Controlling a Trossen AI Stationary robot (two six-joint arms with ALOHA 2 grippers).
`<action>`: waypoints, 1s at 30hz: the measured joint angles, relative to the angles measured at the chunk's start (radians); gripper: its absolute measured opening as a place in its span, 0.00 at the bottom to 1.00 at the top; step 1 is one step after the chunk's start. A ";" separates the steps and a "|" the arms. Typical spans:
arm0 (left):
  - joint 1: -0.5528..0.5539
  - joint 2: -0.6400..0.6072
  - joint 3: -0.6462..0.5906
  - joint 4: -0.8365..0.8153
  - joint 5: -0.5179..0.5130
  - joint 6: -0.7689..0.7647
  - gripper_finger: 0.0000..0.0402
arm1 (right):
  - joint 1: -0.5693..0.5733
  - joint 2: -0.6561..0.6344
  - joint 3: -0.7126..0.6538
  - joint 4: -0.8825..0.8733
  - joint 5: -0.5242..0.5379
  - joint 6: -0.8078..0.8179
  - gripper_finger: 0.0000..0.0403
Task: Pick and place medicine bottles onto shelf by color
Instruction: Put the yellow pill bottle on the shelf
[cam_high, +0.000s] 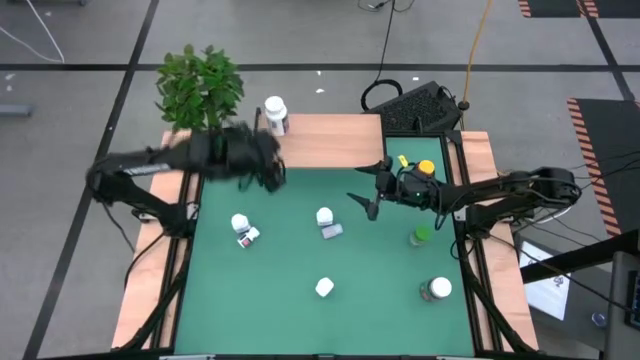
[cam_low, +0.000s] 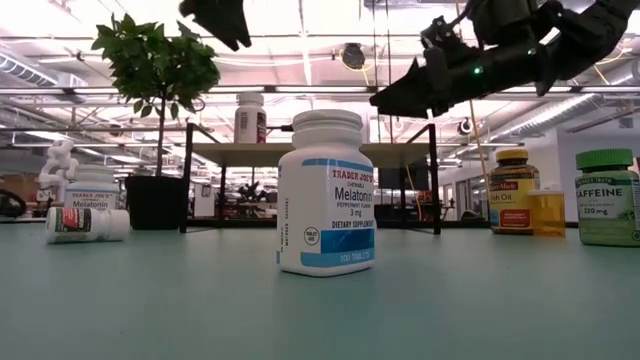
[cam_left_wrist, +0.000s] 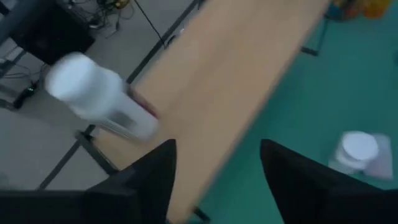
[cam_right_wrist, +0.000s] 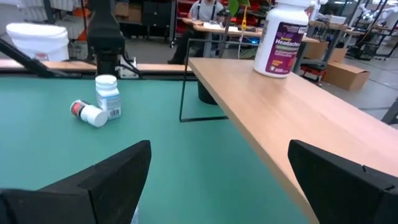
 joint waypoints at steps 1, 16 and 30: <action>-0.062 -0.008 -0.047 0.000 -0.048 -0.056 0.54 | 0.000 -0.020 0.000 -0.016 0.000 0.001 0.93; -0.593 -0.023 -0.528 0.146 -0.260 -0.920 0.42 | 0.001 -0.283 0.018 -0.212 -0.266 0.140 0.93; -0.422 -0.023 -0.800 0.988 -0.257 -0.464 0.42 | -0.055 -0.271 0.463 -1.045 0.058 0.007 0.93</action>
